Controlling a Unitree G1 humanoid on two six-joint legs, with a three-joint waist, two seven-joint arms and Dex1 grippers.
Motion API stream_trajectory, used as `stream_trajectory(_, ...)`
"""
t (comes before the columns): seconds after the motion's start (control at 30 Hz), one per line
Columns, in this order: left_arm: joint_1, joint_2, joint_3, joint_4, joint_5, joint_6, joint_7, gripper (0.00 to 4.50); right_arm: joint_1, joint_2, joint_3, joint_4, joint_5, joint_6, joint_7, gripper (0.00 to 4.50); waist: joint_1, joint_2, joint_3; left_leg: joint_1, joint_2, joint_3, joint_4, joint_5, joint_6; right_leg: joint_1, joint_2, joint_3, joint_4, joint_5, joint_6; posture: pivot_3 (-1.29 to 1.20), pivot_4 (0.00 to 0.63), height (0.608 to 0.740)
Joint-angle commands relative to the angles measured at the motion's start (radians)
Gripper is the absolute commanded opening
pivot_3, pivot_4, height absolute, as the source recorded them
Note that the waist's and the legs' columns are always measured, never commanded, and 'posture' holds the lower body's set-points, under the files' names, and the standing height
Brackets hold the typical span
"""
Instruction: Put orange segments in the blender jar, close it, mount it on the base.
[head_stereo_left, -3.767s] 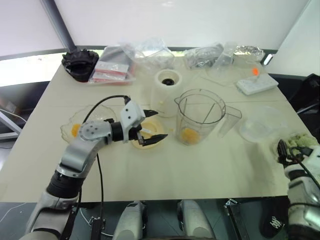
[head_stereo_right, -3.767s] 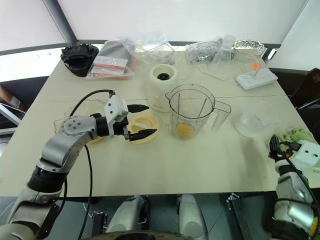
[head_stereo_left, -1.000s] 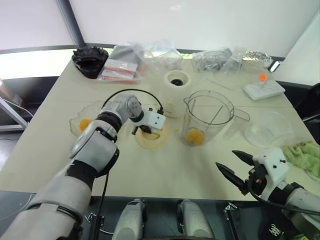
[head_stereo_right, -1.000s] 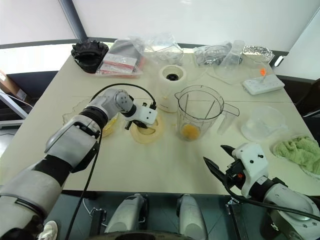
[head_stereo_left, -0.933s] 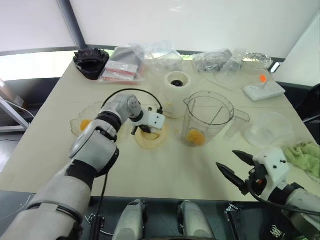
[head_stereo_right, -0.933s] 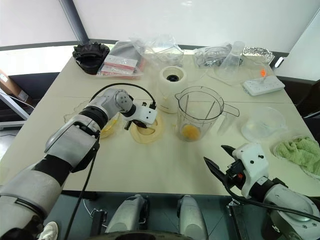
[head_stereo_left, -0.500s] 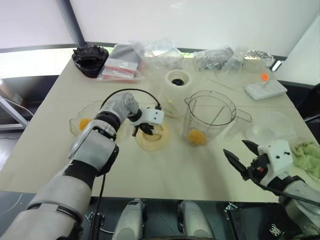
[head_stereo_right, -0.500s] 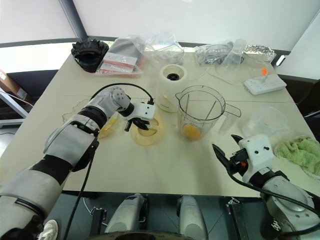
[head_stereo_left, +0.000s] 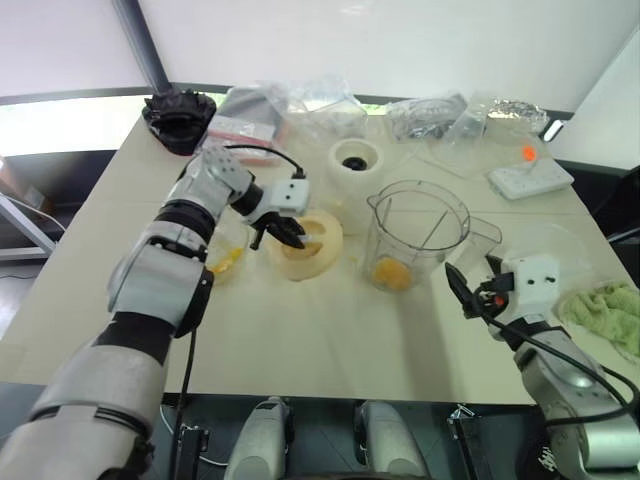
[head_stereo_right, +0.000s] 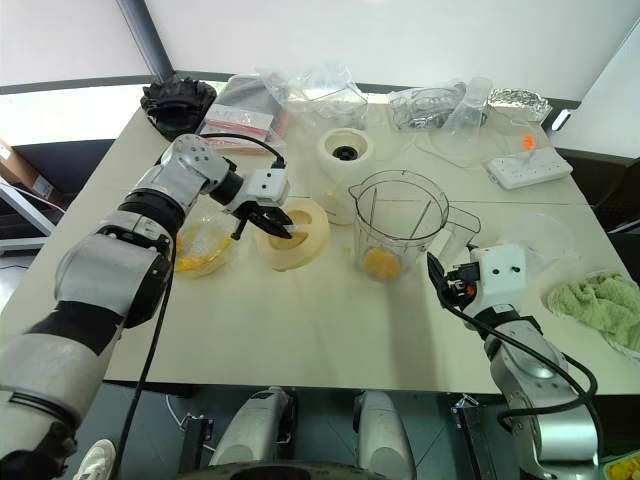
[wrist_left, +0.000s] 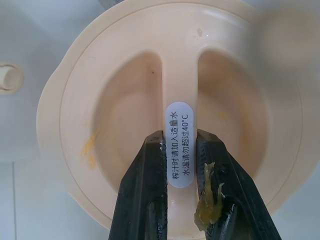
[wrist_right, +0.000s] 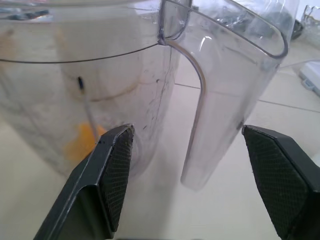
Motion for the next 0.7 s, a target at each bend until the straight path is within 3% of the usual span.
stream_trajectory(0.03, -0.024, 0.019, 0.021, -0.039, -0.03, -0.018, -0.008, 0.23, -0.047, 0.016, 0.006, 0.025, -0.043, -0.036, -0.03, 3.56, 0.0, 0.0, 0.0, 0.0, 0.0, 0.0, 0.0, 0.0, 0.0, 0.0, 0.0, 0.0, 0.0, 0.0, 0.0, 0.0, 0.15, 0.74)
stream_trajectory(0.4, -0.08, 0.04, 0.046, -0.062, -0.066, -0.034, -0.023, 0.23, -0.148, 0.058, 0.02, 0.169, -0.131, -0.101, -0.076, 3.56, -0.002, 0.0, 0.0, 0.0, -0.001, 0.0, 0.0, 0.0, 0.0, 0.0, 0.001, 0.0, 0.002, 0.001, 0.002, 0.0, 0.15, 0.74)
stream_trajectory(0.5, -0.122, 0.054, 0.059, -0.059, -0.079, -0.031, -0.027, 0.23, -0.165, 0.072, 0.017, 0.193, -0.125, -0.111, -0.073, 2.69, -0.002, 0.0, 0.0, 0.0, -0.001, 0.0, 0.0, 0.0, 0.0, 0.0, 0.001, 0.0, 0.001, 0.002, 0.003, 0.0, 0.15, 0.74)
stream_trajectory(0.6, -0.185, 0.084, 0.074, -0.053, -0.091, -0.018, -0.056, 0.23, -0.185, 0.089, 0.027, 0.216, -0.126, -0.119, -0.076, 1.24, -0.003, 0.0, 0.0, 0.0, -0.001, -0.001, 0.0, 0.0, 0.0, 0.0, 0.001, 0.0, 0.001, 0.002, 0.003, 0.0, 0.15, 0.74)
stream_trajectory(0.63, -0.205, 0.094, 0.076, -0.05, -0.091, -0.017, -0.064, 0.23, -0.19, 0.095, 0.03, 0.222, -0.126, -0.123, -0.077, 1.03, -0.002, 0.0, 0.0, 0.001, -0.001, -0.001, 0.0, 0.0, 0.0, 0.0, 0.001, 0.0, 0.002, 0.002, 0.003, 0.0, 0.15, 0.74)
stream_trajectory(0.7, -0.24, 0.106, 0.079, -0.044, -0.091, -0.017, -0.067, 0.23, -0.201, 0.115, 0.029, 0.229, -0.127, -0.126, -0.094, 1.02, -0.002, 0.0, 0.0, 0.001, -0.001, -0.001, 0.0, 0.0, 0.0, 0.0, 0.001, 0.0, 0.002, 0.001, 0.003, 0.0, 0.15, 0.74)
